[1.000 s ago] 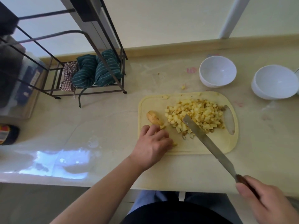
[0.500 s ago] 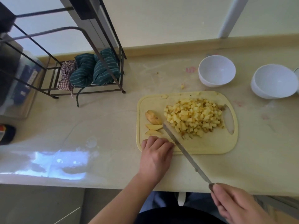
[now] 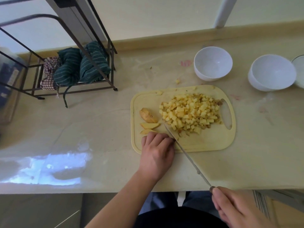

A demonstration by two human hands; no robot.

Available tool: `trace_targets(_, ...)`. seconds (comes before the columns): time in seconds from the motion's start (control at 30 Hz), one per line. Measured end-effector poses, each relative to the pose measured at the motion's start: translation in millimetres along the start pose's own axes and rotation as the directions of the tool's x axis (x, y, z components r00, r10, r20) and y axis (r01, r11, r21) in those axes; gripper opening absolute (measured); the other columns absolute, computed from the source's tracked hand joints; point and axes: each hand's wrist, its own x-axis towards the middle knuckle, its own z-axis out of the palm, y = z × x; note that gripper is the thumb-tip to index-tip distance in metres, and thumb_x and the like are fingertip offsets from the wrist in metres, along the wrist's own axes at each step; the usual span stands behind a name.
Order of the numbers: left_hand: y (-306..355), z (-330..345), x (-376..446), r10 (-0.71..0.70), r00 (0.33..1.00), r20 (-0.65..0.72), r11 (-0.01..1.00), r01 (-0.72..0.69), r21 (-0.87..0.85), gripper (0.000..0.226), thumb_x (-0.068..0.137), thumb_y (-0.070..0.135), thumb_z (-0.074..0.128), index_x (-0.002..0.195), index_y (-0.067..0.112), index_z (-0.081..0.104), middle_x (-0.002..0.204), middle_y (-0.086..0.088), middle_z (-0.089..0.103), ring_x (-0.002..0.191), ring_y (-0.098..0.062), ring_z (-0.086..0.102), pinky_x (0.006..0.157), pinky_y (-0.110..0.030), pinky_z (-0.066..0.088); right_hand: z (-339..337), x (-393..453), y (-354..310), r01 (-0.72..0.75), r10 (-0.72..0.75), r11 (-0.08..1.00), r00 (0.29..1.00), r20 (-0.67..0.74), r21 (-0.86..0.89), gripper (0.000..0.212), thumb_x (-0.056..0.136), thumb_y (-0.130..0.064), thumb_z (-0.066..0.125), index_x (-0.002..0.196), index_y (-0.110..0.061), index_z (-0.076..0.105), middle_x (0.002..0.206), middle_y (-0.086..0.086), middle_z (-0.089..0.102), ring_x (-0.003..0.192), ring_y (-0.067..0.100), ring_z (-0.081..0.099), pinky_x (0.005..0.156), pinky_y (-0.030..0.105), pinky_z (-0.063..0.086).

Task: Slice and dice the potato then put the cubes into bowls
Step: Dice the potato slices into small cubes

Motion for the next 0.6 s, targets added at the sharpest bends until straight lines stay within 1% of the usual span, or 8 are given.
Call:
trace_targets(0.07, -2, 1, -1, 0.01, 1.0, 0.003, 1.0, -0.01, -0.025, 0.014, 0.088, 0.016, 0.066, 0.095, 0.012, 0.077, 0.099, 0.002, 0.073, 0.091, -0.026, 0.057, 0.08, -0.035, 0.04, 4, -3, -1, -0.024, 0.024, 0.999, 1.0, -0.009, 0.028, 0.069, 0.066, -0.088, 0.034, 0.062, -0.025, 0.061, 0.054, 0.004, 0.06, 0.049, 0.03, 0.053, 0.049, 0.029, 0.038)
trace_targets(0.13, -3, 3, -1, 0.022, 1.0, -0.001, 0.998, -0.022, -0.05, 0.015, 0.09, 0.016, 0.066, 0.095, 0.011, 0.078, 0.101, 0.002, 0.073, 0.092, -0.024, 0.057, 0.082, -0.032, 0.039, 8, -2, 4, -0.02, 0.02, 1.0, 1.0, -0.017, 0.014, 0.073, 0.067, -0.091, 0.035, 0.062, -0.022, 0.059, 0.049, 0.001, 0.054, 0.043, 0.024, 0.045, 0.046, 0.029, 0.034)
trace_targets(0.17, -4, 3, -2, 0.031, 1.0, -0.002, 0.998, -0.031, -0.06, 0.014, 0.09, 0.016, 0.066, 0.095, 0.01, 0.078, 0.102, 0.002, 0.074, 0.092, -0.023, 0.057, 0.082, -0.031, 0.039, 9, -1, 4, -0.012, 0.012, 1.0, 1.0, -0.016, -0.001, 0.069, 0.073, -0.085, 0.037, 0.064, -0.02, 0.056, 0.048, 0.002, 0.05, 0.042, 0.019, 0.044, 0.046, 0.028, 0.037)
trace_targets(0.23, -7, 4, -2, 0.051, 0.999, -0.003, 0.996, -0.052, -0.079, 0.014, 0.091, 0.015, 0.067, 0.096, 0.01, 0.079, 0.104, 0.002, 0.074, 0.092, -0.022, 0.056, 0.082, -0.032, 0.04, 12, 3, 5, -0.026, 0.026, 1.0, 1.0, -0.007, -0.013, 0.05, 0.085, -0.064, 0.04, 0.067, -0.019, 0.051, 0.051, 0.003, 0.048, 0.048, 0.012, 0.046, 0.057, 0.035, 0.045)
trace_targets(0.27, -8, 4, -3, 0.063, 0.998, -0.004, 0.994, -0.063, -0.086, 0.014, 0.091, 0.015, 0.067, 0.096, 0.01, 0.079, 0.105, 0.002, 0.074, 0.093, -0.021, 0.056, 0.082, -0.032, 0.041, 13, 6, 4, -0.035, 0.035, 0.999, 0.999, 0.002, -0.02, 0.045, 0.089, -0.058, 0.038, 0.068, -0.02, 0.049, 0.052, 0.001, 0.047, 0.05, 0.009, 0.046, 0.06, 0.037, 0.044)
trace_targets(0.37, -12, 3, -4, 0.104, 0.995, 0.005, 0.991, -0.103, -0.09, 0.014, 0.094, 0.015, 0.067, 0.097, 0.01, 0.08, 0.106, 0.002, 0.074, 0.094, -0.021, 0.055, 0.083, -0.031, 0.039, 18, 13, -3, 0.005, -0.005, 0.999, 1.0, 0.006, -0.048, 0.053, 0.087, -0.068, 0.03, 0.067, -0.021, 0.045, 0.048, -0.003, 0.039, 0.047, 0.006, 0.036, 0.054, 0.027, 0.033)
trace_targets(0.43, -14, 2, -4, 0.107, 0.994, 0.014, 0.99, -0.105, -0.09, 0.015, 0.094, 0.017, 0.067, 0.098, 0.01, 0.08, 0.106, 0.002, 0.074, 0.095, -0.021, 0.055, 0.084, -0.03, 0.039, 20, 15, -7, 0.022, -0.022, 0.999, 1.0, -0.008, -0.04, 0.058, 0.08, -0.073, 0.029, 0.068, -0.019, 0.044, 0.047, -0.002, 0.037, 0.045, 0.006, 0.032, 0.052, 0.022, 0.03)
trace_targets(0.6, -14, -3, -8, 0.054, 0.999, 0.005, 0.992, -0.053, -0.111, 0.008, 0.088, 0.011, 0.078, 0.097, 0.01, 0.078, 0.104, -0.002, 0.07, 0.097, -0.025, 0.059, 0.082, -0.039, 0.046, 20, 9, -7, 0.01, -0.01, 1.0, 1.0, 0.01, -0.015, 0.06, 0.084, -0.073, 0.028, 0.066, -0.017, 0.043, 0.048, -0.001, 0.035, 0.046, 0.007, 0.034, 0.053, 0.028, 0.03)
